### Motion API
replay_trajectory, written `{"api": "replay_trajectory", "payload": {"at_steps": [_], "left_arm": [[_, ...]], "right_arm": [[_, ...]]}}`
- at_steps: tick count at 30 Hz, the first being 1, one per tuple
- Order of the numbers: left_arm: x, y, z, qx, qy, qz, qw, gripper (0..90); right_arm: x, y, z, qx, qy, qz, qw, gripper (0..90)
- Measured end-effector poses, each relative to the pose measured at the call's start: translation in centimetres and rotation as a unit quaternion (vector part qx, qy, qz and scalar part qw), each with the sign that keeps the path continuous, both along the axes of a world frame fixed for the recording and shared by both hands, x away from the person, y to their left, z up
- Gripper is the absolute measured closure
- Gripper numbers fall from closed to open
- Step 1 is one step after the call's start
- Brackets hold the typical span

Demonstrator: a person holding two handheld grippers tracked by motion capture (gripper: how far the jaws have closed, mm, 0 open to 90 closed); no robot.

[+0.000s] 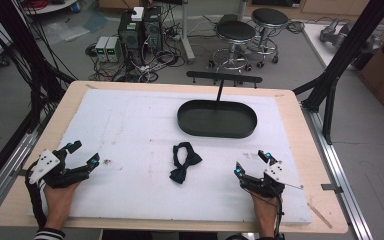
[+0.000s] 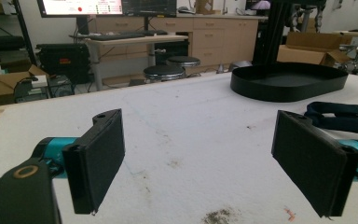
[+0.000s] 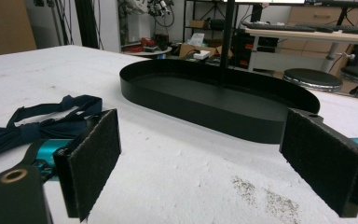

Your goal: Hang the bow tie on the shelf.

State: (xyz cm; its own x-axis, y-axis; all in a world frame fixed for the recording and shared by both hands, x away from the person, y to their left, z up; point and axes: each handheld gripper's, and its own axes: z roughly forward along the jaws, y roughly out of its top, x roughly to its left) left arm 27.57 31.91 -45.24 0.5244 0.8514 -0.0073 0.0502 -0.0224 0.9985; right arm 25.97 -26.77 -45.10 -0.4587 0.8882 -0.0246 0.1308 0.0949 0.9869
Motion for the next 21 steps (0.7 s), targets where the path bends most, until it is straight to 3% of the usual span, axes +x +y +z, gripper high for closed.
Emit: {"api": "replay_trajectory", "payload": {"at_steps": [10,21], "left_arm": [[-0.02,-0.09,0.01,0.006,-0.002,-0.001,1.0,17.6],[0.03,-0.08,0.02,0.005,0.001,-0.002,1.0,17.6]], "right_arm": [[-0.04,0.01,-0.01,-0.005,-0.007,0.003,1.0,11.5],[0.21,0.2,0.08,-0.014,0.006,0.002,0.9999,11.5]]}}
